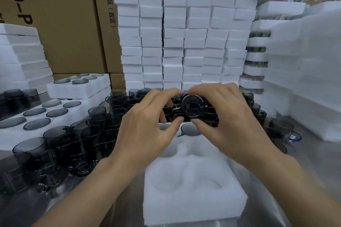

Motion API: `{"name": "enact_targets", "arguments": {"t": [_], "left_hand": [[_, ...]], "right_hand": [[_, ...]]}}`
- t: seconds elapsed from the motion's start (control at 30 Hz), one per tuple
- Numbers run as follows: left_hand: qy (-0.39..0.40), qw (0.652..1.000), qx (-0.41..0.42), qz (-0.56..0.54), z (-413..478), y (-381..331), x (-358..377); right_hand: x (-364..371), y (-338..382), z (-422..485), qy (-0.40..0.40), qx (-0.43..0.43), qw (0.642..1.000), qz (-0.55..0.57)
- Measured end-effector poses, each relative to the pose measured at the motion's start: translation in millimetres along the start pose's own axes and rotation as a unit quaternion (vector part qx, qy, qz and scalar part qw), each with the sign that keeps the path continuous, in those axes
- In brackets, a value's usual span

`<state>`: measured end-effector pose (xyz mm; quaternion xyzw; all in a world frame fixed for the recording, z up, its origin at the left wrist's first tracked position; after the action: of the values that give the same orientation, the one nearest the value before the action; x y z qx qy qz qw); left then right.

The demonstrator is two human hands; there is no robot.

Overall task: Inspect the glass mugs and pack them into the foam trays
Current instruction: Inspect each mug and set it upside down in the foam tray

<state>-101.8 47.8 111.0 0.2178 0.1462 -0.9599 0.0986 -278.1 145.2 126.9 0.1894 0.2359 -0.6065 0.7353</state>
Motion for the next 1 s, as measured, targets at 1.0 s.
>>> {"name": "enact_targets", "arguments": {"t": [1.0], "left_hand": [[-0.086,0.861,-0.304,-0.399,8,14,1]], "right_hand": [[11,15,-4,-0.145,0.023,0.984,0.1]]}}
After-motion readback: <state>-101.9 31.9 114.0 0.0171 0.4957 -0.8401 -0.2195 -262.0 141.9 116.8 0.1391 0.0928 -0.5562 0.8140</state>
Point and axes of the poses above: each hand's wrist, its own z-axis towards the middle knuckle, its own x-axis out of the palm, y = z × x, the point moved 3 cm from there along z, towards the middle knuckle, and after that the axes turned 2 degrees about -z, right-handed, at the moved point
